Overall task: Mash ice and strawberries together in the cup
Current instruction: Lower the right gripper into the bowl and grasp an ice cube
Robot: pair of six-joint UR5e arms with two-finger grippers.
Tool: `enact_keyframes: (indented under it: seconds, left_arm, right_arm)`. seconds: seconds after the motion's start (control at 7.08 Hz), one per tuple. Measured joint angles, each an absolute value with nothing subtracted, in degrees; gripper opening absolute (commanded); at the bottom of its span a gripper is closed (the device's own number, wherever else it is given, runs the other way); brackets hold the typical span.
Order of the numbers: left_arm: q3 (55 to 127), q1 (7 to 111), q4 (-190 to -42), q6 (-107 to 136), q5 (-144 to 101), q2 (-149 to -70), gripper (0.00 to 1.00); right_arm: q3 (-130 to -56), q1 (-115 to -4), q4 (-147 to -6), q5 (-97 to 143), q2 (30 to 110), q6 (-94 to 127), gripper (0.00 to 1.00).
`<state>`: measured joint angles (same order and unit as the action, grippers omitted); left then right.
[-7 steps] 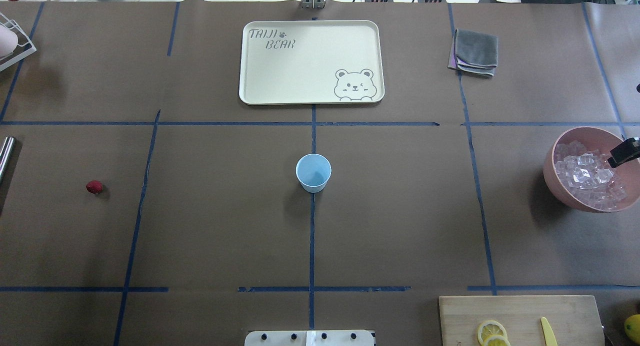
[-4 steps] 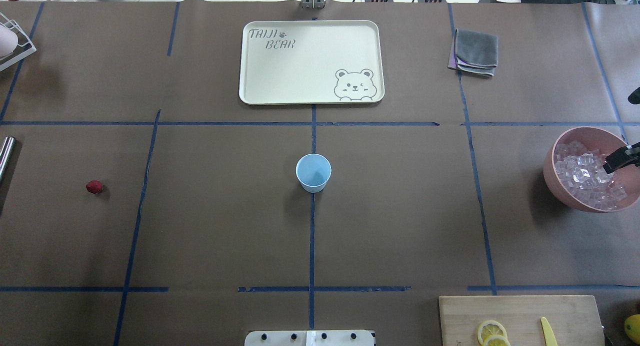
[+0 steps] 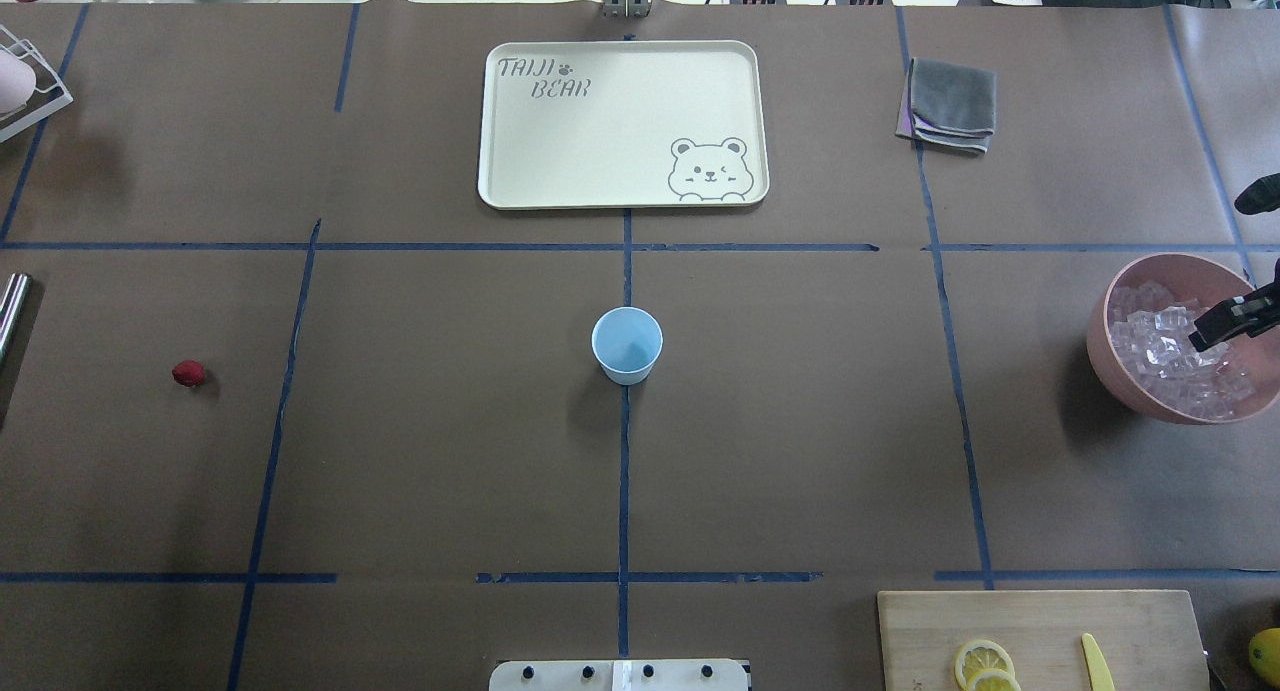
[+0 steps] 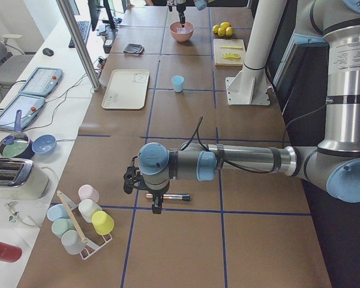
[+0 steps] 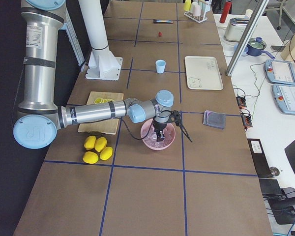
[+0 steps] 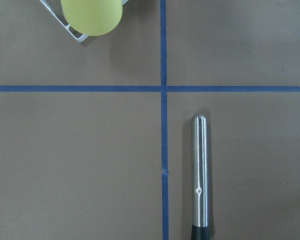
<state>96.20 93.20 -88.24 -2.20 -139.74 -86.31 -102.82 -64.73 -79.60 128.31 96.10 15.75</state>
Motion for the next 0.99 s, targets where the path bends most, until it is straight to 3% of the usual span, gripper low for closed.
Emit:
enact_keyframes:
  seconds: [0.85,0.99]
  left_arm:
    - [96.4,93.2,-88.2,-1.6,-139.8,-86.4,1.0]
    - [96.7,93.2,-88.2,-1.5,-139.8,-86.3,1.0]
  right_arm:
    - [-102.4,-63.2,-79.7,128.2,96.3,15.8,0.62]
    - [-102.3,-63.1,-79.8,128.1,96.4,15.7,0.54]
